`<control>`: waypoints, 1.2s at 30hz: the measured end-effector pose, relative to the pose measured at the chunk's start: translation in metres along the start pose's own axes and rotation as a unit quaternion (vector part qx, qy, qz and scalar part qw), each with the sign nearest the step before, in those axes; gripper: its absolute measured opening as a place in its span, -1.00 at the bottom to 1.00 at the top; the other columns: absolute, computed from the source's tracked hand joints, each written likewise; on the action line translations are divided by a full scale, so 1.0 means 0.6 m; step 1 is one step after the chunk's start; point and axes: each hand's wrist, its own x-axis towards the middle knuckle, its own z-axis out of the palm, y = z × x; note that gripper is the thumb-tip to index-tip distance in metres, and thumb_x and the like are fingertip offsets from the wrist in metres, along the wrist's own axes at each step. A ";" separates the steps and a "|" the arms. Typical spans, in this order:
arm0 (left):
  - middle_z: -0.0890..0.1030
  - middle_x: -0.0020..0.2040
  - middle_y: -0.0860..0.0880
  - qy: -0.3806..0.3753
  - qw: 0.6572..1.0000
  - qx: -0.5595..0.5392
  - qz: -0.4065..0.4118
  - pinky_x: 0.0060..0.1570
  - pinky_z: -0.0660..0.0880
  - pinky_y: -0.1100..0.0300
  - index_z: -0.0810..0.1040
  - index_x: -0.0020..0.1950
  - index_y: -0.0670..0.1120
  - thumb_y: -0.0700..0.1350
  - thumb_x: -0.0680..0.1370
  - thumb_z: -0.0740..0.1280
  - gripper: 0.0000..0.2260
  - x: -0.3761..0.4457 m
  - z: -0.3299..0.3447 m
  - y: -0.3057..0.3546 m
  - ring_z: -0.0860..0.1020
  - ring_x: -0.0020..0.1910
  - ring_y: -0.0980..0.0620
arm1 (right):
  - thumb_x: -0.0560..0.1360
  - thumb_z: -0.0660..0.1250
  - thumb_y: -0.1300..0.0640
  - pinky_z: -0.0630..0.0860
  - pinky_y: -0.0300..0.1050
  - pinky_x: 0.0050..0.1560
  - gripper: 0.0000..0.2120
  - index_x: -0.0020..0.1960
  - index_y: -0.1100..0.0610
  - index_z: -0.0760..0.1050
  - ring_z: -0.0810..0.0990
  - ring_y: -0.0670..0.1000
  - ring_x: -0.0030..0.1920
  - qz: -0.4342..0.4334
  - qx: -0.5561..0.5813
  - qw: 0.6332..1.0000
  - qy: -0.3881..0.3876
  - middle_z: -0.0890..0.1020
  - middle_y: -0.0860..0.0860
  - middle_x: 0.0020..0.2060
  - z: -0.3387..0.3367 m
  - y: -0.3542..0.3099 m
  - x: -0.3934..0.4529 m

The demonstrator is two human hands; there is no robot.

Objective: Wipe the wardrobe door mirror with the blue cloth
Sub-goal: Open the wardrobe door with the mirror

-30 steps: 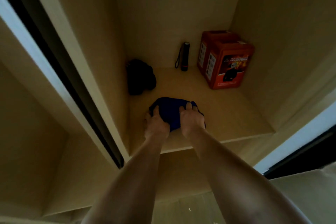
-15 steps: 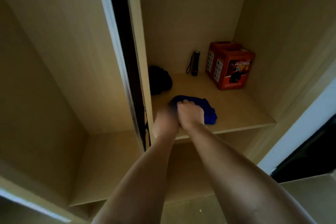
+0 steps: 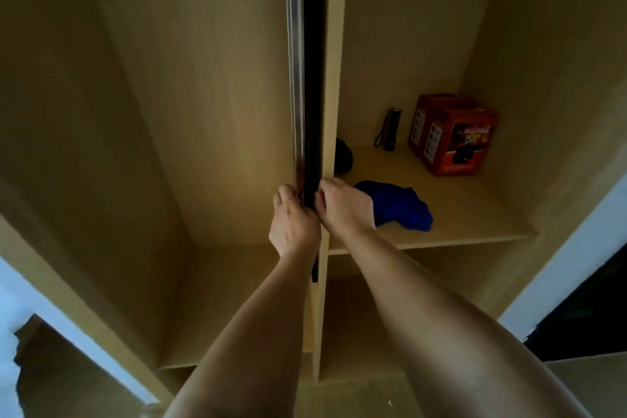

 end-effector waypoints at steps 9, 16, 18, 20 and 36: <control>0.58 0.06 0.03 -0.050 0.998 -0.035 -0.033 -0.34 0.41 0.24 0.51 0.21 0.01 -0.27 0.52 0.14 -0.65 0.060 -0.033 -0.011 0.47 -0.21 0.16 | 0.56 0.20 0.21 0.41 -0.09 -0.27 -0.77 0.20 0.10 0.40 0.60 0.12 -0.01 0.130 0.032 0.988 -0.074 0.60 0.08 0.02 0.012 -0.061 0.046; 0.46 -0.22 0.19 -0.097 0.995 -0.003 0.020 -0.50 0.27 0.30 0.50 0.13 0.07 -0.21 0.53 0.13 -0.71 0.060 -0.039 -0.018 0.41 -0.34 0.27 | 0.53 0.25 0.09 0.36 -0.11 -0.29 -0.77 0.17 0.06 0.37 0.57 0.13 0.00 0.186 0.101 0.973 -0.091 0.58 0.06 0.02 0.019 -0.066 0.052; 0.44 -0.22 0.18 -0.091 0.995 0.006 0.032 -0.52 0.24 0.32 0.49 0.13 0.08 -0.18 0.55 0.13 -0.74 0.053 -0.036 -0.023 0.39 -0.36 0.26 | 0.51 0.25 0.08 0.35 -0.11 -0.29 -0.76 0.17 0.05 0.36 0.56 0.12 -0.01 0.200 0.126 0.968 -0.089 0.57 0.05 0.03 0.019 -0.068 0.048; 0.47 -0.16 0.14 -0.081 0.996 0.008 0.041 -0.53 0.23 0.33 0.49 0.16 0.07 -0.16 0.56 0.13 -0.74 0.045 -0.035 -0.027 0.38 -0.37 0.27 | 0.51 0.22 0.11 0.34 -0.13 -0.31 -0.75 0.18 0.03 0.35 0.56 0.11 -0.03 0.208 0.142 0.964 -0.081 0.56 0.04 0.04 0.020 -0.070 0.043; 0.46 -0.32 0.15 -0.016 0.997 0.046 0.063 -0.51 0.22 0.30 0.42 -0.19 0.11 -0.04 0.56 0.18 -0.87 -0.041 -0.066 -0.012 0.42 -0.39 0.22 | 0.60 0.08 -0.03 0.48 -0.07 -0.15 -0.76 0.20 0.02 0.39 0.58 0.11 0.01 0.174 0.183 0.965 -0.077 0.59 0.05 0.03 -0.031 -0.070 -0.035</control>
